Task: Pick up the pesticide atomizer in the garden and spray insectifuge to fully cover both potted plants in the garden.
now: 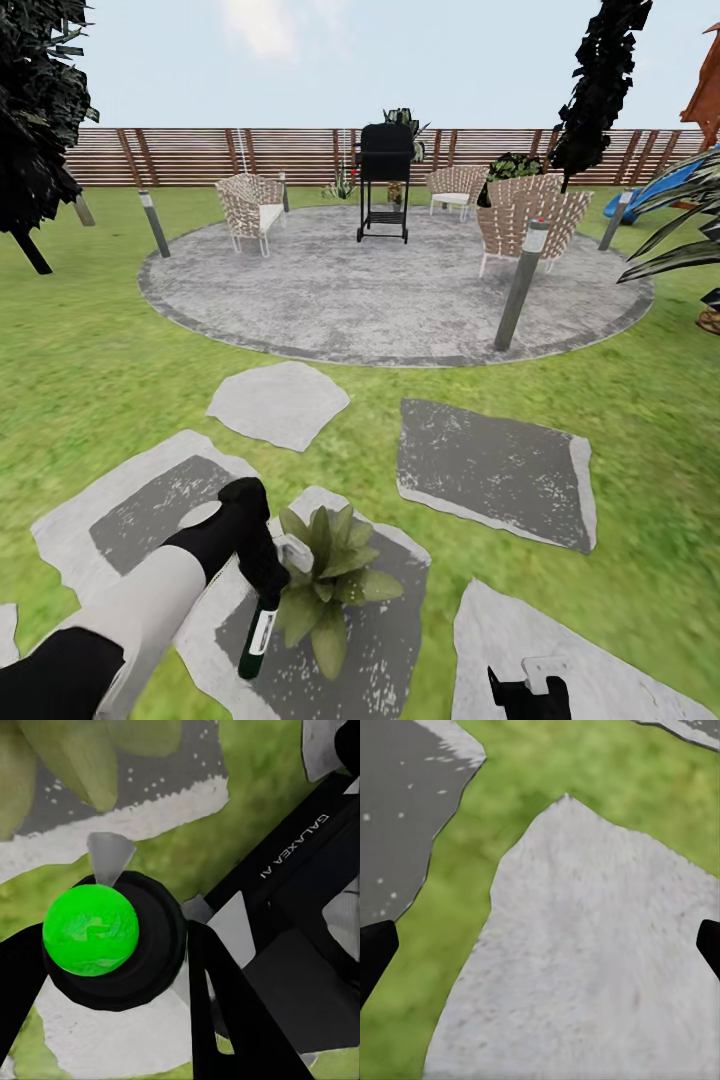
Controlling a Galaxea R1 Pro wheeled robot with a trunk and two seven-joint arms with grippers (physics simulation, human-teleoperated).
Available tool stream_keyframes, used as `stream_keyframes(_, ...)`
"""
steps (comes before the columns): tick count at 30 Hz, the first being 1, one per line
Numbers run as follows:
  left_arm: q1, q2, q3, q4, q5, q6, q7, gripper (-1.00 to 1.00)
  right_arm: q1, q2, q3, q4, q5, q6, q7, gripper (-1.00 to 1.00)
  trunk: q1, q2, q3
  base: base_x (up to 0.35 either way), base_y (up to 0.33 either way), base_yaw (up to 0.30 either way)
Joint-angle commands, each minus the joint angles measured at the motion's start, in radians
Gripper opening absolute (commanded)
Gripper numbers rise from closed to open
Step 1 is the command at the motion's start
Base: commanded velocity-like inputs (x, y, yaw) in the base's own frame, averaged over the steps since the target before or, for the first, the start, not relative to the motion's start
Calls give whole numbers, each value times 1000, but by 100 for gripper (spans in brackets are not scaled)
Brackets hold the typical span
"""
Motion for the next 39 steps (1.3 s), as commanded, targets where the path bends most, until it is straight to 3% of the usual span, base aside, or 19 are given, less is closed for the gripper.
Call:
stream_keyframes(1, -6, 0, -2, -1, -9, 11, -9, -100, -1, 0, -8, 1, 2, -4, 7, 100, 0, 0, -1, 129, 52, 0)
stream_keyframes(9, 10, 4, -8, 11, -10, 7, -4, -100, -1, 0, -8, 0, 2, -4, 7, 100, 0, 0, -1, 69, 27, 0)
stream_keyframes(16, 33, 8, -8, 15, -9, 5, 37, -100, -1, 0, -8, 1, 2, -4, 7, 100, 0, 0, -1, 8, 0, 0)
stream_keyframes(32, 35, 5, -6, 16, 0, 5, 38, -100, -1, 0, -7, 1, 2, -4, 7, 100, 0, 0, -1, 90, 0, 0)
stream_keyframes(39, 111, 24, -1, 15, -5, -36, 40, -100, 0, 0, -7, 1, 2, -4, 7, 100, 0, 0, -1, 0, 0, 0)
